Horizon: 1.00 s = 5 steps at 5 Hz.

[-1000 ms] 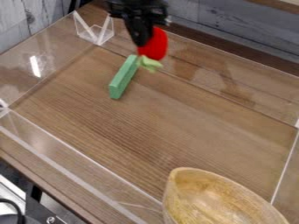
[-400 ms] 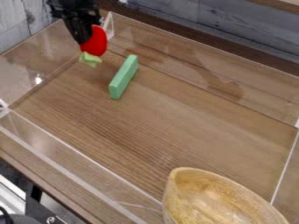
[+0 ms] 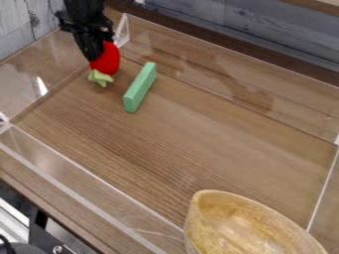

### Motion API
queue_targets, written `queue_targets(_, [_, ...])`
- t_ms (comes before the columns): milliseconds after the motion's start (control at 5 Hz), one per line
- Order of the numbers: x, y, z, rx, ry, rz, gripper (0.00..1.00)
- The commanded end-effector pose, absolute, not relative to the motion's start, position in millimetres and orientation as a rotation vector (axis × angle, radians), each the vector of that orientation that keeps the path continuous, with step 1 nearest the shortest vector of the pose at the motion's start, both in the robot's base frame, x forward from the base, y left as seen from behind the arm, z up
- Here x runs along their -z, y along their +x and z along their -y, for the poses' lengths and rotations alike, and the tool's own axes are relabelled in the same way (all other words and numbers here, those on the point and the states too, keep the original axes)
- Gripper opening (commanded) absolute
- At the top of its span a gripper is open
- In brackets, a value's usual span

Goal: Move the red object to the left side of the table

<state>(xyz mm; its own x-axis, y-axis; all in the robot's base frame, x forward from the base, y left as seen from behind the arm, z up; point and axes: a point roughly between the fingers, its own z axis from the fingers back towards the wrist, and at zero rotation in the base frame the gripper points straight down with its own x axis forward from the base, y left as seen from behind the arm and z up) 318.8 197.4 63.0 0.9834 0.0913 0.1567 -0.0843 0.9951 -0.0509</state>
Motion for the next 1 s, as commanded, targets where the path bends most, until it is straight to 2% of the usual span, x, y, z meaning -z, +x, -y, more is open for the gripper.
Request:
queue_targets(0, [-67.6,327,-202,-0.072,-0.002,0.192,0.00])
queue_targets(800, [-28.8,342,-209,-0.068,0.017,0.147,0.00])
